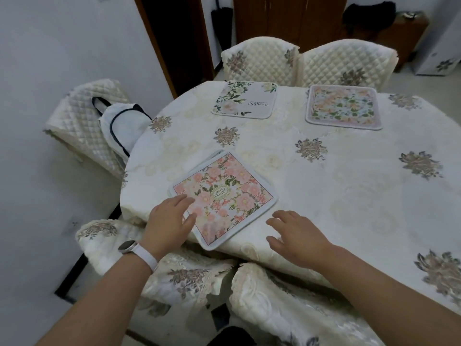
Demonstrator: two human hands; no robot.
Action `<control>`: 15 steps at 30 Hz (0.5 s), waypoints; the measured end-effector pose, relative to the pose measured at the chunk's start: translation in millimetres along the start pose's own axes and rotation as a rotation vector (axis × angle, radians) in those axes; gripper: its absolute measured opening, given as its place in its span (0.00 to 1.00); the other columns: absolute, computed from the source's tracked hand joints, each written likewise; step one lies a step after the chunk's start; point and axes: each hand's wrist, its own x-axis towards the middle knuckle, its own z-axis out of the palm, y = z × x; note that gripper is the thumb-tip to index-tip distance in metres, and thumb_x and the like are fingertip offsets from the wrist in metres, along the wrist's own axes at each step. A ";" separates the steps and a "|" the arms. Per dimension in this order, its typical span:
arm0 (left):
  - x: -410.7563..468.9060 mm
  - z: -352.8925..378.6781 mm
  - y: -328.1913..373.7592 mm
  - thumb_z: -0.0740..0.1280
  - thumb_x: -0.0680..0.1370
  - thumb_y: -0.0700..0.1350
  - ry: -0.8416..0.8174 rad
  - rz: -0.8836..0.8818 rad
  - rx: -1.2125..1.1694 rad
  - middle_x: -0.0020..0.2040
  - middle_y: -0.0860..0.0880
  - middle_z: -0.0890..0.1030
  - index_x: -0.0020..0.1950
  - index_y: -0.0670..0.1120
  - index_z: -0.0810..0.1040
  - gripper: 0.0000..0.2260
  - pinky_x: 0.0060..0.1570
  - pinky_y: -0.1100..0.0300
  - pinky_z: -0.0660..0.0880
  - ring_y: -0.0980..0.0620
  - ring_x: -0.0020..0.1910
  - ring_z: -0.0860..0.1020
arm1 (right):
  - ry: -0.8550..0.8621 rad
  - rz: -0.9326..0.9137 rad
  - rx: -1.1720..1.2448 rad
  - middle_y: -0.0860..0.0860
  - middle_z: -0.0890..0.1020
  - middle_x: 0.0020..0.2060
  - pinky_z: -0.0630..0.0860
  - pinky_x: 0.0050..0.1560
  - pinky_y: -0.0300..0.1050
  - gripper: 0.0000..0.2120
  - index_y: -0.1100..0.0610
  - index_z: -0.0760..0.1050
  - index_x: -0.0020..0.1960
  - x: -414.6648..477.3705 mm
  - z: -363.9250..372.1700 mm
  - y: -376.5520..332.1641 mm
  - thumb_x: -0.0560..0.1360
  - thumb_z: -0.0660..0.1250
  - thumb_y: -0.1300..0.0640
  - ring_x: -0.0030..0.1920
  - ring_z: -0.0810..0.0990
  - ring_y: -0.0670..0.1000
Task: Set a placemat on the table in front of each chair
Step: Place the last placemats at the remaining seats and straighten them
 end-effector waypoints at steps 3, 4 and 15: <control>2.9 -1.2 -6.1 0.60 0.78 0.55 -0.019 0.001 0.032 0.70 0.49 0.73 0.69 0.51 0.73 0.20 0.66 0.44 0.67 0.47 0.68 0.70 | -0.012 0.001 0.029 0.49 0.69 0.72 0.68 0.66 0.51 0.22 0.50 0.67 0.72 2.0 12.5 -0.7 0.80 0.56 0.44 0.69 0.67 0.53; 3.6 1.0 -9.2 0.61 0.79 0.54 -0.026 -0.001 0.033 0.71 0.49 0.73 0.70 0.51 0.73 0.20 0.66 0.44 0.67 0.47 0.69 0.70 | -0.021 0.006 0.045 0.49 0.69 0.71 0.68 0.66 0.51 0.23 0.50 0.67 0.72 1.1 16.8 -1.9 0.80 0.56 0.44 0.69 0.68 0.53; 84.4 36.7 -68.5 0.62 0.79 0.50 -0.262 0.009 0.046 0.71 0.48 0.72 0.70 0.50 0.72 0.19 0.60 0.49 0.71 0.45 0.67 0.70 | -0.140 0.343 0.449 0.52 0.68 0.71 0.67 0.67 0.50 0.23 0.52 0.65 0.73 35.9 48.1 -25.2 0.81 0.57 0.44 0.69 0.68 0.53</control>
